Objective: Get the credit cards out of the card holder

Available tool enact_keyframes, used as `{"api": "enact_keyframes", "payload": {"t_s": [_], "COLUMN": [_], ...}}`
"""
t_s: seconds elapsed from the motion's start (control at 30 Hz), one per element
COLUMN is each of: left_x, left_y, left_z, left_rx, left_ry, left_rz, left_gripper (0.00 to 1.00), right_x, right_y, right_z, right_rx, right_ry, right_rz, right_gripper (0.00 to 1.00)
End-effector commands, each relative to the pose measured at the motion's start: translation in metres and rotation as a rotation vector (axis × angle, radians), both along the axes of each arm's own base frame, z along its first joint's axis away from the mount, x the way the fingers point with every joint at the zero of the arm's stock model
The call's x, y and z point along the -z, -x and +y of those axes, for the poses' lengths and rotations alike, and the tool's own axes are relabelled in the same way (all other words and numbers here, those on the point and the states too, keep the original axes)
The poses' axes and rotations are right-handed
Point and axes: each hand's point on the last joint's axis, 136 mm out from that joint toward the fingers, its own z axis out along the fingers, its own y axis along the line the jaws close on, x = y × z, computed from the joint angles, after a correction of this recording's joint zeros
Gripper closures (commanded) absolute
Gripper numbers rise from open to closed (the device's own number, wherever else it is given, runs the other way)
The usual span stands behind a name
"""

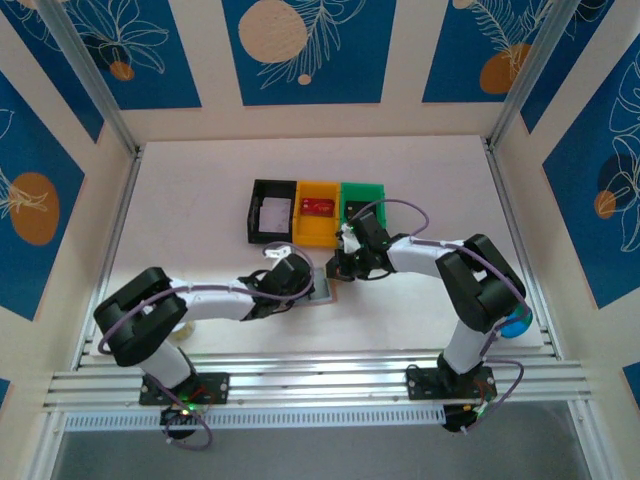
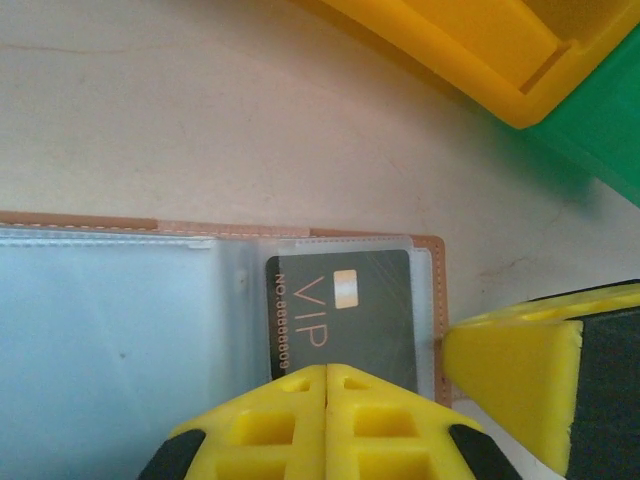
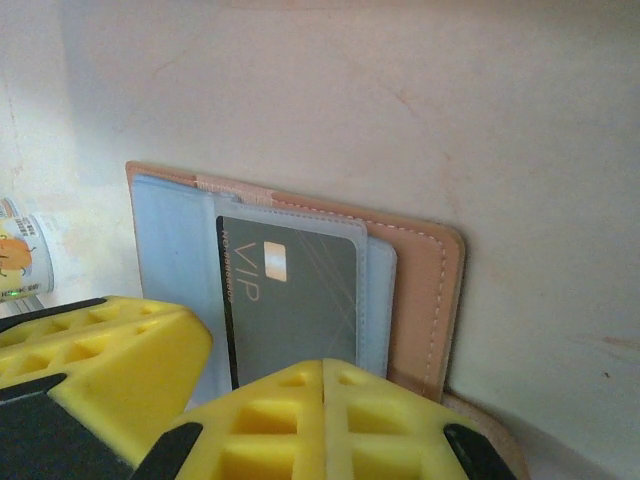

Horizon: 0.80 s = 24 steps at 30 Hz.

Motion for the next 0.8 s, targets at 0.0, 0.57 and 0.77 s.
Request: {"api": "enact_keyframes", "payload": {"t_s": [0.0, 0.57, 0.77], "left_x": [0.002, 0.01, 0.01], "left_y": [0.003, 0.009, 0.009], "left_z": [-0.006, 0.013, 0.019], "left_rx": [0.016, -0.018, -0.03], "left_ry": [-0.007, -0.054, -0.076], "left_rz": [0.018, 0.025, 0.02], "left_gripper": [0.96, 0.85, 0.82], "right_x": [0.005, 0.029, 0.033], "right_y": [0.003, 0.005, 0.007], "right_z": [0.001, -0.008, -0.008], "right_rx": [-0.007, 0.012, 0.005], "right_ry": [0.002, 0.119, 0.129], "right_rz": [0.029, 0.076, 0.096], "right_gripper": [1.0, 1.0, 1.0]}}
